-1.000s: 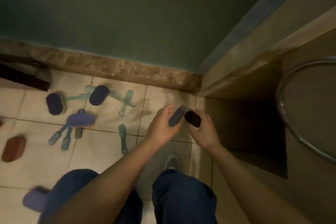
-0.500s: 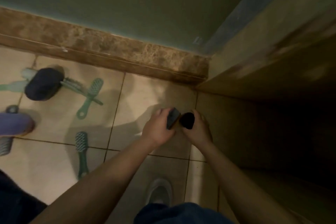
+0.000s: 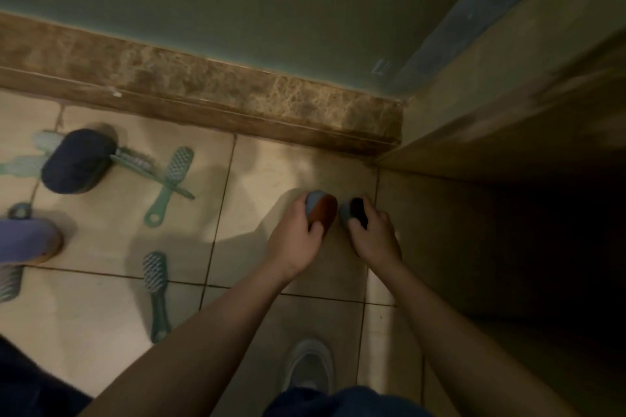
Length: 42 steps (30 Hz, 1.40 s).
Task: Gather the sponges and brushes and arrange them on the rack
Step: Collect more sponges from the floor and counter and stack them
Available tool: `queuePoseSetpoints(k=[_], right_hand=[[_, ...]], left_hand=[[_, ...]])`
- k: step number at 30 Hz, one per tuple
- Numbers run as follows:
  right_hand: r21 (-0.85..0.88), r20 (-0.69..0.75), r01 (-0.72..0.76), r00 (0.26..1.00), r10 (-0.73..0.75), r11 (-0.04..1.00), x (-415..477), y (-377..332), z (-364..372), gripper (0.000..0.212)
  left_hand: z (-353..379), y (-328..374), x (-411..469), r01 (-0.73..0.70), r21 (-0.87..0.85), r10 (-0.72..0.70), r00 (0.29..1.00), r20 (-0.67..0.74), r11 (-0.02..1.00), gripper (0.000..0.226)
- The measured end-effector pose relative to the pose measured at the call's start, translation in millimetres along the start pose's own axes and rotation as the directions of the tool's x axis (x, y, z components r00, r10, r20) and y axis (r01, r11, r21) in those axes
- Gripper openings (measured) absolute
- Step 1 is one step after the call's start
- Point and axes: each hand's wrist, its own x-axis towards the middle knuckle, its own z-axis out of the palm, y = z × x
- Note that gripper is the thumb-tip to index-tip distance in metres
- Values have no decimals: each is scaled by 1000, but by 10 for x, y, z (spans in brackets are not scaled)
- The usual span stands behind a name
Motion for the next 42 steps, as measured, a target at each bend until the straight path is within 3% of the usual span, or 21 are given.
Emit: queuePoseSetpoints(k=[2, 4, 6, 9, 14, 18, 21, 22, 25, 30, 35, 39, 42], right_hand=[[229, -3, 7, 1000, -7, 974, -45, -207, -27, 66], [345, -18, 29, 1000, -24, 938, -104, -388, -65, 67], [376, -28, 36, 999, -27, 926, -172, -571, -126, 60], [409, -53, 45, 998, -26, 912, -331, -874, -276, 27], [505, -98, 78, 995, -33, 859, -755, -1287, -596, 35], [558, -36, 87, 996, -81, 825, -1339, -1608, -922, 31], [604, -2, 111, 990, -138, 789, -1906, -1899, -1326, 10], [607, 5, 123, 987, -159, 785, -2122, -1989, -1471, 12], [604, 26, 100, 989, -144, 791, -2759, -2265, -1928, 43], [659, 24, 74, 993, -119, 749, -3687, -2612, -2738, 36], [679, -108, 135, 991, -84, 722, -4432, -2830, -3612, 23], [700, -223, 200, 973, -57, 685, -4959, -2870, -4290, 18], [696, -322, 268, 946, -44, 667, -5205, -2838, -4591, 55]], left_hand=[[-112, 77, -1, 32, -56, -34, 999, -39, 998, 54], [-232, 156, 8, 80, -73, -85, 994, -72, 994, 54], [-370, 240, 16, 119, -101, -129, 986, -102, 988, 53], [-613, 414, -28, 93, -166, -116, 984, -134, 982, 51], [-1095, 821, -265, 75, -157, -105, 976, -192, 985, 41], [-1521, 1224, -720, 69, -143, -99, 971, -215, 987, 40], [-1939, 1684, -1168, 64, -158, -99, 969, -224, 985, 40], [-2080, 1867, -1335, 71, -157, -105, 970, -220, 985, 40], [-2480, 2373, -1778, 88, -171, -124, 969, -212, 981, 44], [-3047, 3336, -2512, 70, -191, -117, 963, -243, 979, 33], [-3450, 4331, -3082, 31, -205, -79, 969, -233, 978, 23], [-3639, 5096, -3445, -57, -172, 12, 968, -251, 983, 29], [-3677, 5491, -3598, -79, -145, 40, 966, -254, 986, 34]])
